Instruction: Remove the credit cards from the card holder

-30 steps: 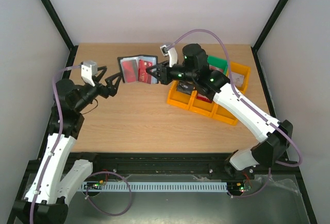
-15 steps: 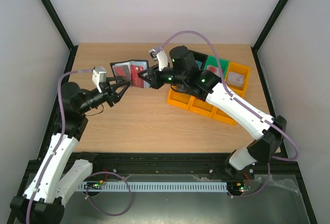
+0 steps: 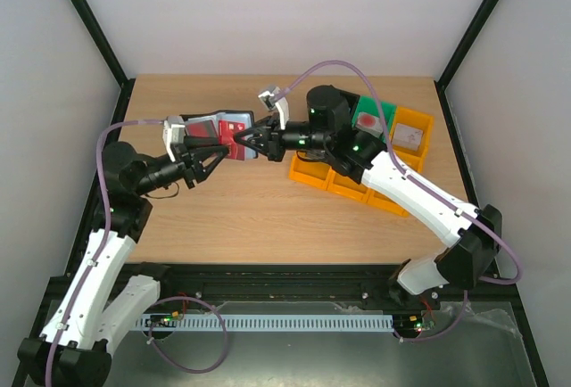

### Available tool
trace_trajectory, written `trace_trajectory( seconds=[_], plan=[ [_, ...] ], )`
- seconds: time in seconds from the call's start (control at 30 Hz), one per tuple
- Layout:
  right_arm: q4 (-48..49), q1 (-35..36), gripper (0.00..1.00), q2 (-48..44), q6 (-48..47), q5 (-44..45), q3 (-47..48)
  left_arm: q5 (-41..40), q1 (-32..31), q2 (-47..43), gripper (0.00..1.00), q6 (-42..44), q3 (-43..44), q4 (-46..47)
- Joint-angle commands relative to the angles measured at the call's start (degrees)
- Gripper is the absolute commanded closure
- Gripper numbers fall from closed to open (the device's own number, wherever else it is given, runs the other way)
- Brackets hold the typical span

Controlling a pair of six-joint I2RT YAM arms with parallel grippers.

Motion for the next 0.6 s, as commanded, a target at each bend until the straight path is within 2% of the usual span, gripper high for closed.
trace_trajectory(
  seconds=[0.0,0.07,0.13,0.17,0.27,0.37,0.4,0.57],
  plan=[
    [13.9,0.8,0.98,-3.2,4.6,-7.4,-0.7,5.3,0.0,0.5,0.64,-2.0,-0.4,2.5],
    [14.4,0.8,0.98,-2.6,5.0,-7.0,-0.4,7.7,0.0,0.7,0.74,-1.5,0.0,2.9],
    [14.5,0.8,0.98,-1.9,5.1,-7.8,-0.1,9.4,0.0,1.2,0.93,-0.4,0.8,2.4],
    [14.1,0.8,0.98,-1.7,4.8,-8.1,0.0,9.6,0.0,1.5,0.97,-0.4,1.4,2.0],
    [11.5,0.5,0.97,-2.0,2.8,-9.2,0.4,10.0,0.2,1.2,0.98,-2.6,2.2,3.4],
    [9.9,-0.2,0.72,-3.0,2.1,-10.4,-0.6,9.4,0.5,0.3,0.98,-6.2,0.9,7.2],
    [9.9,-0.5,0.68,-3.4,2.1,-11.1,-1.1,9.2,0.7,0.1,0.98,-6.8,0.6,8.1],
    [14.1,-3.1,0.64,-5.5,6.1,-17.3,-5.1,9.9,1.6,-0.4,0.98,-8.5,0.6,11.0]
  ],
)
